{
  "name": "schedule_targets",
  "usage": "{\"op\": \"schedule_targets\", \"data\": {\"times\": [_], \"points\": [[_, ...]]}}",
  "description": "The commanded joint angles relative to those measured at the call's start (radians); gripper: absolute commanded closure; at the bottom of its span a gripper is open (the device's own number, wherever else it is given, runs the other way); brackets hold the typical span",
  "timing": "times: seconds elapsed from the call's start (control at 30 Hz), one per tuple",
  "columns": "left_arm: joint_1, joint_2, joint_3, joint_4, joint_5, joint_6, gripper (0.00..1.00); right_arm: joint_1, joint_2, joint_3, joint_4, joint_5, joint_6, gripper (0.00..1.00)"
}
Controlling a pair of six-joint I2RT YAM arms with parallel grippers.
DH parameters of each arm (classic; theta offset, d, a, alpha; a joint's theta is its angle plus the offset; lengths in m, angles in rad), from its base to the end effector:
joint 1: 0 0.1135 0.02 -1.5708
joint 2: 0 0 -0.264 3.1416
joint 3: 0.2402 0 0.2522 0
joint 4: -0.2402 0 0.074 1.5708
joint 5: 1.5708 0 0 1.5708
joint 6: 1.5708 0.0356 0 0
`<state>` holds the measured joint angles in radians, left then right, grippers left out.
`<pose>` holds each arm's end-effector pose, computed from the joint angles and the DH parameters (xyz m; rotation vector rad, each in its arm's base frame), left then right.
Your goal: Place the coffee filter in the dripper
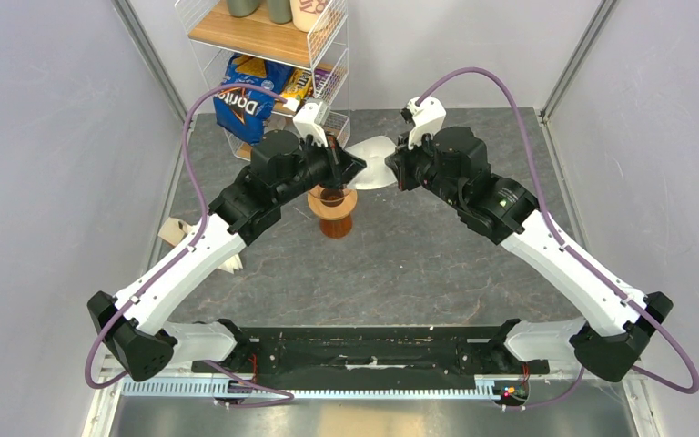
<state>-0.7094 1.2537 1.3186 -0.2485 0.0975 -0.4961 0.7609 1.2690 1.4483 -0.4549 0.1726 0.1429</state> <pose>0.2146 -0.1888 0.4201 0.2721 1.8350 -0.9481 0.2047 0.1865 0.4386 -0.4507 1.8133 0.4707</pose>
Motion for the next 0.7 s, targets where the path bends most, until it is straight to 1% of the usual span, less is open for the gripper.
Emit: {"op": "schedule_targets", "data": {"times": [0.0,0.03,0.07,0.1,0.13,0.17,0.2,0.27,0.3,0.5,0.67], "points": [[-0.006,-0.011,0.008,-0.014,-0.041,0.090,0.98,-0.002,-0.036,0.015,0.059,-0.051,-0.010,1.00],[-0.005,-0.011,0.010,-0.010,-0.029,0.086,0.95,-0.003,-0.032,0.015,0.057,-0.053,-0.004,1.00],[-0.005,-0.011,0.009,-0.003,-0.018,0.081,0.88,-0.002,-0.028,0.017,0.050,-0.052,-0.002,1.00],[-0.005,-0.012,0.008,0.001,-0.015,0.078,0.76,-0.001,-0.024,0.019,0.048,-0.049,-0.001,1.00],[-0.005,-0.015,0.007,0.002,-0.021,0.078,0.67,-0.002,-0.023,0.020,0.051,-0.048,-0.003,1.00],[-0.005,-0.018,0.005,0.001,-0.032,0.080,0.61,-0.002,-0.023,0.018,0.053,-0.048,-0.009,1.00],[-0.005,-0.021,0.005,0.000,-0.049,0.082,0.57,-0.002,-0.025,0.018,0.055,-0.048,-0.014,1.00],[-0.005,-0.026,0.006,-0.007,-0.070,0.088,0.43,-0.001,-0.025,0.017,0.053,-0.046,-0.023,1.00],[-0.005,-0.028,0.007,-0.011,-0.080,0.090,0.40,-0.002,-0.027,0.017,0.052,-0.043,-0.026,1.00],[-0.005,-0.021,0.015,-0.031,-0.135,0.112,0.40,-0.002,-0.024,0.021,0.039,-0.042,-0.051,1.00],[-0.011,-0.005,0.025,-0.034,-0.132,0.133,0.46,-0.002,-0.010,0.037,0.016,-0.049,-0.059,1.00]]}}
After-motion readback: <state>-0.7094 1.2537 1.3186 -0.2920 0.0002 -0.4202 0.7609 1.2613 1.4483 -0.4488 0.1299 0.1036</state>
